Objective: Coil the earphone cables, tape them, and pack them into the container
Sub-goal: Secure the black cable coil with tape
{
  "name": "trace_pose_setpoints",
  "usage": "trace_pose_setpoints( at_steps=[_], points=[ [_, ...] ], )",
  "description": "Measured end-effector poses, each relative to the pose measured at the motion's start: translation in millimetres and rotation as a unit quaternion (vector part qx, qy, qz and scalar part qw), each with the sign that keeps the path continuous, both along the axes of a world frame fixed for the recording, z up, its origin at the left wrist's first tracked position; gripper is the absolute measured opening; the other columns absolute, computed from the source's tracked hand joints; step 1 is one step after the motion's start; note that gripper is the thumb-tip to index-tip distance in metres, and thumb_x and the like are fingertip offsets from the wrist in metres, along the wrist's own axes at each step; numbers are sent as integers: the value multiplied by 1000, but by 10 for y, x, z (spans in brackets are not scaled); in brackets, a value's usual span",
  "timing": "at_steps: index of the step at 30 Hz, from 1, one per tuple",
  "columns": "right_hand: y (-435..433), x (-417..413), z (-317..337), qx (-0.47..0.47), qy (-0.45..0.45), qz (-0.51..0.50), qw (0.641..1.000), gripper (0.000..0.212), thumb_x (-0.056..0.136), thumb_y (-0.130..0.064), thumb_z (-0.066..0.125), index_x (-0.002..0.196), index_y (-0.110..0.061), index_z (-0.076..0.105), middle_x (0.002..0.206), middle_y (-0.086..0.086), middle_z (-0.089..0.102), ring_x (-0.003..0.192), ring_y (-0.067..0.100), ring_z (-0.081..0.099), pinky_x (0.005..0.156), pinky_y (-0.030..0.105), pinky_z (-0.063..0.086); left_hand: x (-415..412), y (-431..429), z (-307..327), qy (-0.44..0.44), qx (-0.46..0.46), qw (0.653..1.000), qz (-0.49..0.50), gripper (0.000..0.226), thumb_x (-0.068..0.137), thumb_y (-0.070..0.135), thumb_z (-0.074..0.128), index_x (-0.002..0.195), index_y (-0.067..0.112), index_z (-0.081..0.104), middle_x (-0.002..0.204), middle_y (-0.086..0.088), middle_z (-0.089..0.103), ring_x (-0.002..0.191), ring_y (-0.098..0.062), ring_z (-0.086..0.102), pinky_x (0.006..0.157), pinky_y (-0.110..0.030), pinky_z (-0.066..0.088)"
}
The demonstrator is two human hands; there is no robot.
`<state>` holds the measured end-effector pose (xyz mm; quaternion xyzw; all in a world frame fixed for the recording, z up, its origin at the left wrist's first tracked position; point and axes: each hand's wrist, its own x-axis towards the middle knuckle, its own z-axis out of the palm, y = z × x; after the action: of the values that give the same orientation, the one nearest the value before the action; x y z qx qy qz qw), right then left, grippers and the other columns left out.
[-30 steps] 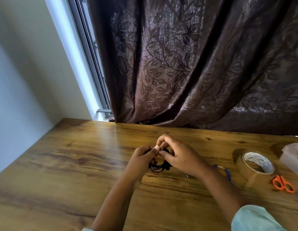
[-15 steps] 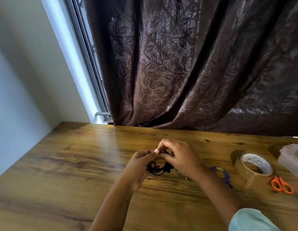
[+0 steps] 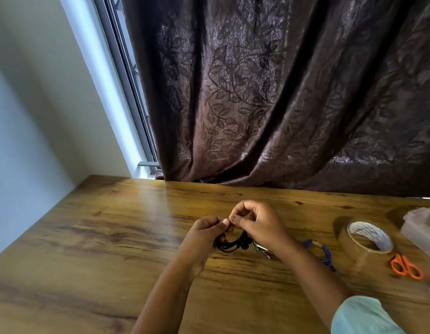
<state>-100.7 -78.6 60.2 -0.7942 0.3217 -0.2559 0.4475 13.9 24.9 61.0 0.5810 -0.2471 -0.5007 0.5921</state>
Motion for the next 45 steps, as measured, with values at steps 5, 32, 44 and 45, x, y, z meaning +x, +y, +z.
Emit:
trace_pose_setpoints(
  at_steps=[5,32,44,45],
  points=[
    [84,-24,-45,119,-44,-27,992,7,89,-27,64,86,-23,70,87,-7,71,85,4,64,75,19,50,-6,36,-79,13,7,1000,1,15,93,11,53,95,4,66,72,-1,61,64,-12,51,72,-34,52],
    [258,-315,-920,-71,253,-144,954,21,96,-38,52,100,-23,65,78,-10,61,51,-1,44,43,16,30,-382,-10,-1066,-435,170,884,9,29,86,9,61,115,14,65,112,-4,66,101,-18,59,85,-27,50],
    [-169,-1414,-819,-192,307,-178,915,36,94,-28,52,130,-21,51,129,-2,53,120,23,47,90,32,46,-1046,-378,-734,-529,96,843,-14,30,85,2,58,110,17,68,111,-4,68,99,-21,61,78,-26,46],
    [-205,-1477,-831,-188,333,-162,909,41,94,-31,52,134,-21,47,134,-2,49,125,25,43,94,35,46,-1110,-413,-730,-532,100,840,-14,31,85,4,60,112,17,68,113,-5,67,102,-22,62,80,-27,47]
  ],
)
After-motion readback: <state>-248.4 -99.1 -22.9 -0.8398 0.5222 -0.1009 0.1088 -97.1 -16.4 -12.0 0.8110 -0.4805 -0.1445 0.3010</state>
